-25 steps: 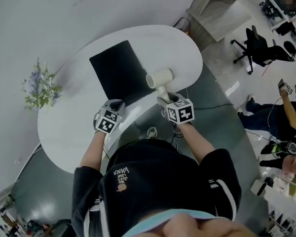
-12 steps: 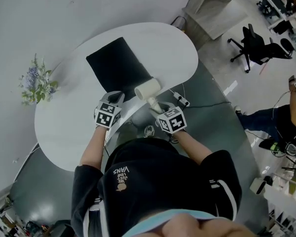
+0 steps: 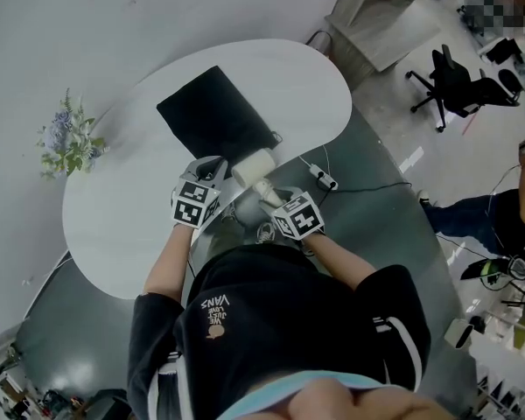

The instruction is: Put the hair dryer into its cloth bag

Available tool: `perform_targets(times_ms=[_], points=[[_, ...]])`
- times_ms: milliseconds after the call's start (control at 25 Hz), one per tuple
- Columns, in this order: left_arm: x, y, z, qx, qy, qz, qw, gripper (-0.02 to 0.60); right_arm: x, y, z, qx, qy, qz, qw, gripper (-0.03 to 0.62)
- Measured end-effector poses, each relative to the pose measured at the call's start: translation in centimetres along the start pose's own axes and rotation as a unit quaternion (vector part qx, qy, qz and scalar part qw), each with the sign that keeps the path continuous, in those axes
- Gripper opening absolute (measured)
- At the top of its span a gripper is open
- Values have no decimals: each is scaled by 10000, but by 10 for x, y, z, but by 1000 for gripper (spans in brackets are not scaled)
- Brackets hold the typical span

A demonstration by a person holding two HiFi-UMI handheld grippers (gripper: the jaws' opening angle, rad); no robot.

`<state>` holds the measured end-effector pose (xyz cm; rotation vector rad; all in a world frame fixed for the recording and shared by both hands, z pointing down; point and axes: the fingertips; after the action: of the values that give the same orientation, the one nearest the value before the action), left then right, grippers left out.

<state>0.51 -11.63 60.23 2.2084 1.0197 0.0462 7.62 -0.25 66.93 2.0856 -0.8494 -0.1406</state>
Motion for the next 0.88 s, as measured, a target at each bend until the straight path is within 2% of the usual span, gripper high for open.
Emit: perform_targets(times_ms=[200,520,720,880], points=[[9,-7,0,18,352,-75,9994,34,-1,11,12,-37,-175,86,9998,207],[13,-15,4,87,875,-212,9959,34,5,30,57,9,-482,156,9987,206],[7,-20,0,25,843,-293,9960,34,10,46,79,-6,-577,182,9982,207],[6,-25,6,170,787,-474,9956,34,15,59,94,-41,-624,195,9978,207]])
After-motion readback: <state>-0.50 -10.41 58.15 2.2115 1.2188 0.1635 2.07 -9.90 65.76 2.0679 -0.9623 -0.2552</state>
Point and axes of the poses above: the fingertips, and each gripper's own axes: y forward along the fingers, x to its right, z out of its top, and after that the axes turned 14 degrees about -y, right-handed
